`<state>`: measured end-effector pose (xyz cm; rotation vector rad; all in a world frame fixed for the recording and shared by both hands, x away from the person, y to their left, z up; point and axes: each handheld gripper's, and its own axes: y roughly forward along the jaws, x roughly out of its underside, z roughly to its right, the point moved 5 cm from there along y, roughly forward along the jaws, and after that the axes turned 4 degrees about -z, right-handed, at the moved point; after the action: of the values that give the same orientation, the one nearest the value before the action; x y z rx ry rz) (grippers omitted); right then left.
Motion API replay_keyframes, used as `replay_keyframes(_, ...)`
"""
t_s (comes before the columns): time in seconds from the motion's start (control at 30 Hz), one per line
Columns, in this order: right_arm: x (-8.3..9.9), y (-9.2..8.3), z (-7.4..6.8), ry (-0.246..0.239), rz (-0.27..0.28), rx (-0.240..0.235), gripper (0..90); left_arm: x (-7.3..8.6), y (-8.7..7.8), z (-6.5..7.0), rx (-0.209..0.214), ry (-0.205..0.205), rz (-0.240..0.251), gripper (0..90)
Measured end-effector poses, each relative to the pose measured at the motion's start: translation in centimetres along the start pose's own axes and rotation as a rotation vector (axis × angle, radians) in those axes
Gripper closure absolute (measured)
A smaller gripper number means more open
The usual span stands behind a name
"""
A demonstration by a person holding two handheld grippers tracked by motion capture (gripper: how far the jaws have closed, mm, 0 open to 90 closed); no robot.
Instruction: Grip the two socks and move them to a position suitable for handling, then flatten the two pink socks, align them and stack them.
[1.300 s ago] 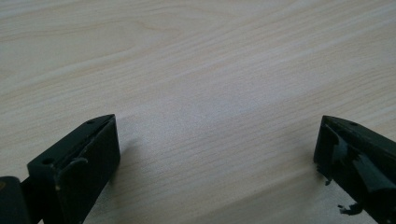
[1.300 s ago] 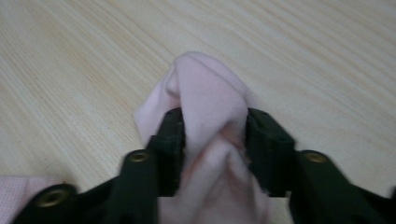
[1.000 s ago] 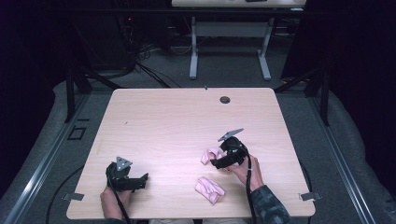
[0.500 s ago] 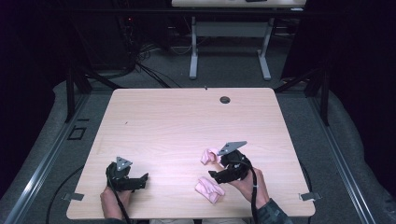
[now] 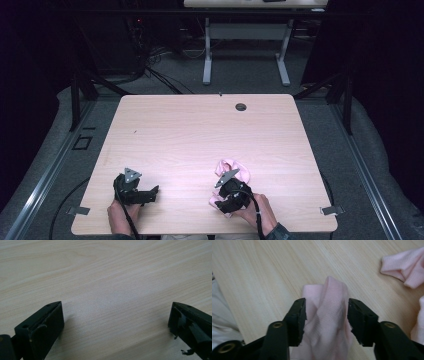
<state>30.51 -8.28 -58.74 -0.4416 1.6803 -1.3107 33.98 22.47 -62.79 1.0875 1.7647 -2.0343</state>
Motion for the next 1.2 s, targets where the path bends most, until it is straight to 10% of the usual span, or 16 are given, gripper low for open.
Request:
replay_keyframes(0.33, 0.6, 0.0, 1.4, 0.089, 0.030, -0.048, 75.1, 0.0, 0.0, 0.0, -0.002, 0.000, 0.005, 0.1)
replay_keyframes(1.2, 1.0, -0.4, 1.6, 0.147, 0.085, -0.094, 72.3, -0.2, 0.1, 0.2, 0.016, 0.009, -0.004, 0.2)
